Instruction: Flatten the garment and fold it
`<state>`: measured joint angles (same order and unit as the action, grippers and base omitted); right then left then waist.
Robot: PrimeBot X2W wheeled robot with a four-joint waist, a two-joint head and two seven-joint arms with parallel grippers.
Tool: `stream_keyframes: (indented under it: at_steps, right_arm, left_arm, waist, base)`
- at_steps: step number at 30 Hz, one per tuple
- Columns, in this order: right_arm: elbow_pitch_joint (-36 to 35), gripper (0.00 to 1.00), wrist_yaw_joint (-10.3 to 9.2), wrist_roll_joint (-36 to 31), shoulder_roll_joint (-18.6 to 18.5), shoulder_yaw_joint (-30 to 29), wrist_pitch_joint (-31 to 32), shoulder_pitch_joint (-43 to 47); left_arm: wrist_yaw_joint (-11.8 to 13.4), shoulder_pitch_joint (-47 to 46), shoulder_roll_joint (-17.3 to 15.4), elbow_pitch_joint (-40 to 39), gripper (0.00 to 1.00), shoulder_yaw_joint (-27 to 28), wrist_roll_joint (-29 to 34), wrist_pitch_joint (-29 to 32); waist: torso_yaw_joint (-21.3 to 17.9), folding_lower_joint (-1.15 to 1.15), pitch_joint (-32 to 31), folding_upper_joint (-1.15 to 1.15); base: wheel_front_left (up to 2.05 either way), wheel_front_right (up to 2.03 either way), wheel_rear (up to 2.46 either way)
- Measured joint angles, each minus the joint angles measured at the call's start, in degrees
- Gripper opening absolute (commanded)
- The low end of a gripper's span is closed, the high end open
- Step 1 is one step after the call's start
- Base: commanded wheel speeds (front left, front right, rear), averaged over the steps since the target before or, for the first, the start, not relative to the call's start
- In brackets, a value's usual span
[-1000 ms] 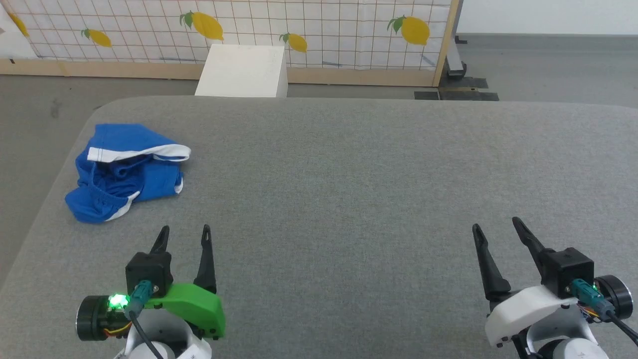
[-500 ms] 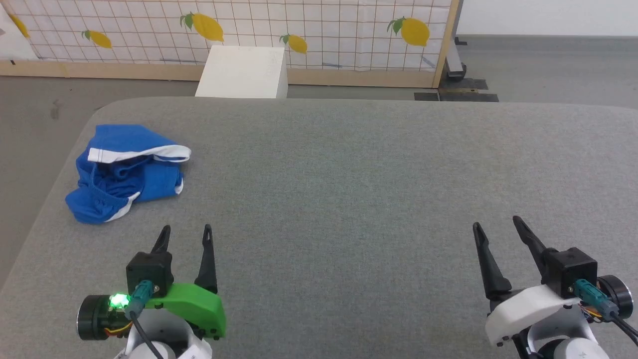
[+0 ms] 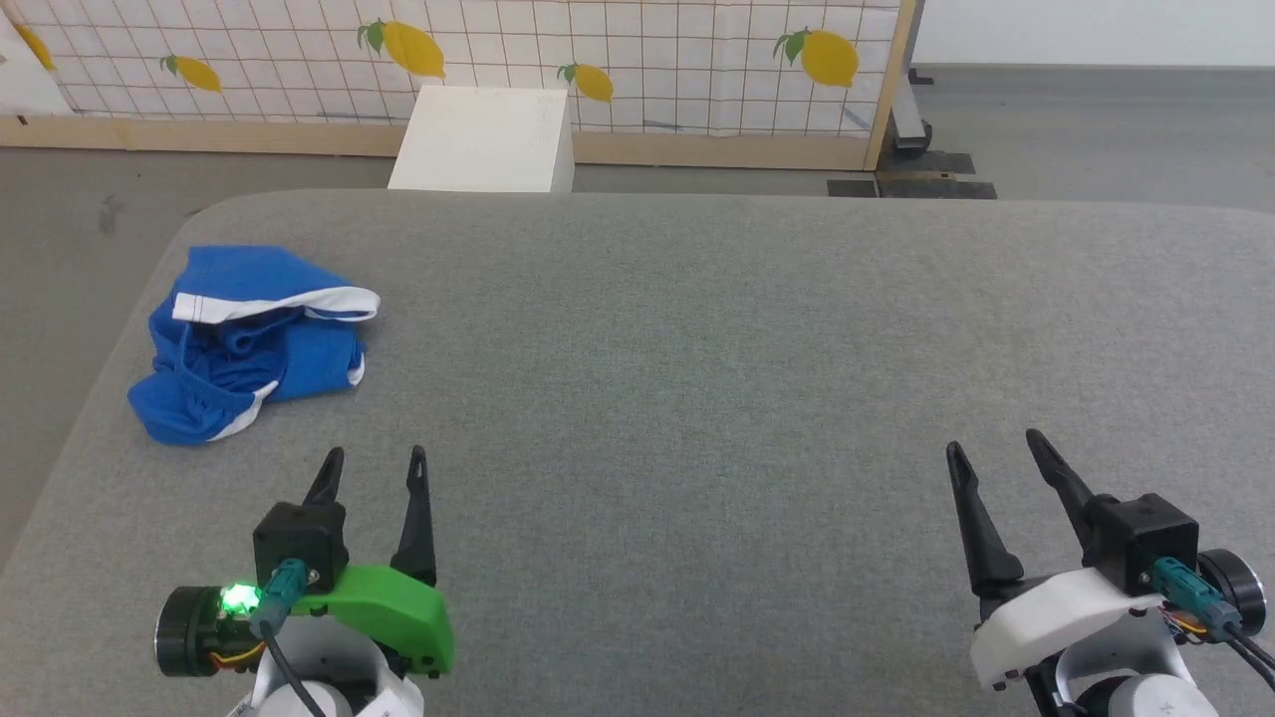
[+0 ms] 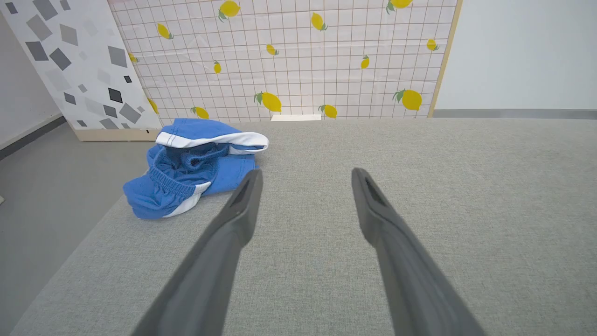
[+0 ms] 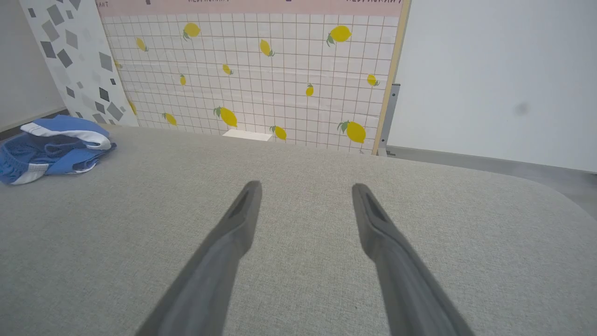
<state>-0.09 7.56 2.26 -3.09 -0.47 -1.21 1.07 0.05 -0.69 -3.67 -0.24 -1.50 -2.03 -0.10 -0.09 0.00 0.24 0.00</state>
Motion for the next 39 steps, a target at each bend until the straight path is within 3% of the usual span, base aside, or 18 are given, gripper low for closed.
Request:
stream_keyframes:
  at_steps: [26, 39]
  right_arm:
    - [-0.05, 1.00, 0.00, 1.86, 0.01, 0.08, -0.15, -0.26]
    - [-0.24, 1.00, 0.00, 2.45, 0.01, 1.16, -0.02, -0.25]
  left_arm:
    - [0.02, 0.00, -1.02, 0.00, 1.00, -1.64, -1.09, 0.01]
    - [0.19, -0.04, -1.86, 0.32, 1.00, -2.70, -1.45, 0.00]
  waist:
    - [0.36, 0.00, 0.20, 0.00]
    - [3.50, 0.00, -0.12, 0.00]
  base:
    - [0.00, 0.00, 0.00]
    - [0.00, 0.00, 0.00]
